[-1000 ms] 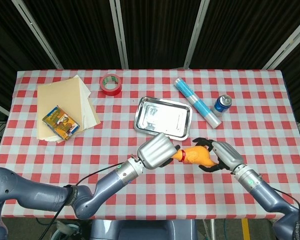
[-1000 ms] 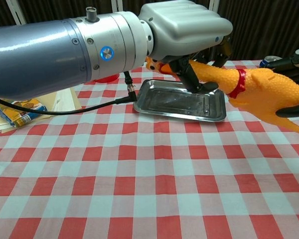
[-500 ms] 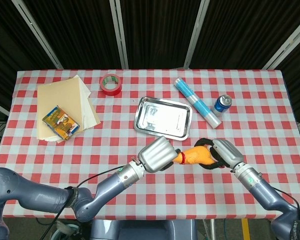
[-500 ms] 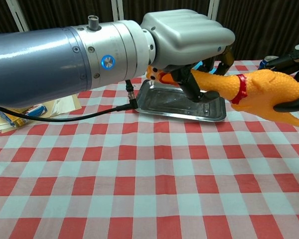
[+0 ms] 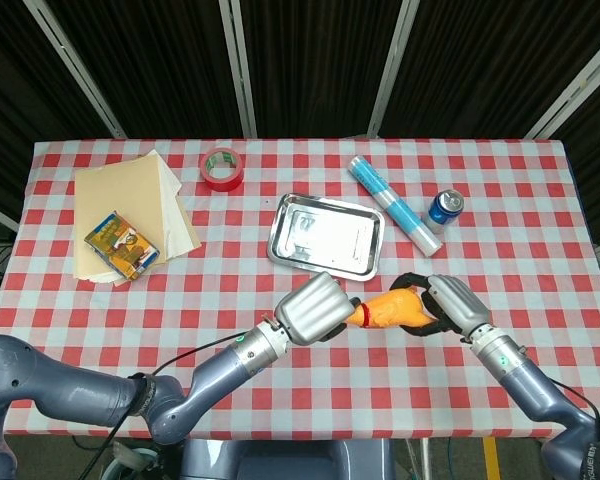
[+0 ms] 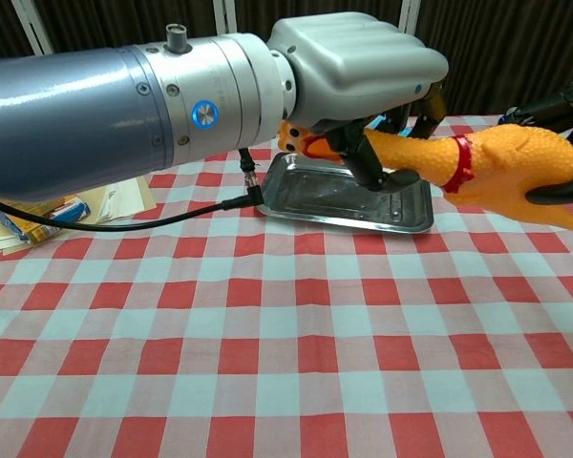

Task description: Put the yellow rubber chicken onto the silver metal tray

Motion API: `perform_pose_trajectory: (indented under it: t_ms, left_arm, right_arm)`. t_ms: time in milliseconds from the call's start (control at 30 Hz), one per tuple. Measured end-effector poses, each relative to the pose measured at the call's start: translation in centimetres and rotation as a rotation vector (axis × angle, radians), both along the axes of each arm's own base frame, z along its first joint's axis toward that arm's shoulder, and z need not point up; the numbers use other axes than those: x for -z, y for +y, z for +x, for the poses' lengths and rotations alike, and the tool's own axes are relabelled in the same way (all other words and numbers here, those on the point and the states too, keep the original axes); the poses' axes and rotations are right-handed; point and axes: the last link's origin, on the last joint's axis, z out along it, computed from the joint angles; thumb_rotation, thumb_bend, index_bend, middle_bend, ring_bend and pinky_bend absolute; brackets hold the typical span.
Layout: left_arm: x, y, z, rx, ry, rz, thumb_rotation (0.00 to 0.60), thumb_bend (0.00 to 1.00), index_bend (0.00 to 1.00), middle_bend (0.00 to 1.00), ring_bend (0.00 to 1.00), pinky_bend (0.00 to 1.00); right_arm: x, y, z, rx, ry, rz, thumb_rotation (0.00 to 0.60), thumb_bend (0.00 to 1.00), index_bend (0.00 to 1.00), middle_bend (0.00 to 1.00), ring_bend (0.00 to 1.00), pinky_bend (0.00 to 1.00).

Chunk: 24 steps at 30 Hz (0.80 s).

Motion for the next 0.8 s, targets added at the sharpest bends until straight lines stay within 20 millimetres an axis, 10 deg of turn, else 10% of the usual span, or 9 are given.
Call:
perform_pose_trajectory:
  t_ms: [167, 800]
  left_arm:
    - [-0.23, 0.4, 0.09, 0.003, -0.004, 0.022, 0.6, 0.75, 0.72, 0.79, 0.67, 0.76]
    - [0.03, 0.91, 0.18, -0.009, 0.0, 0.031, 0.6, 0.75, 0.72, 0.79, 0.67, 0.76]
  right_arm:
    - [-0.11, 0.35, -0.19, -0.006, 0.016, 0.024, 0.6, 0.32, 0.21, 0.37, 0.34, 0.45]
    - [-0.05, 0.58, -0.41, -0.01, 0.036, 0.056, 0.6, 0.31, 0.07, 0.24, 0.23, 0.38]
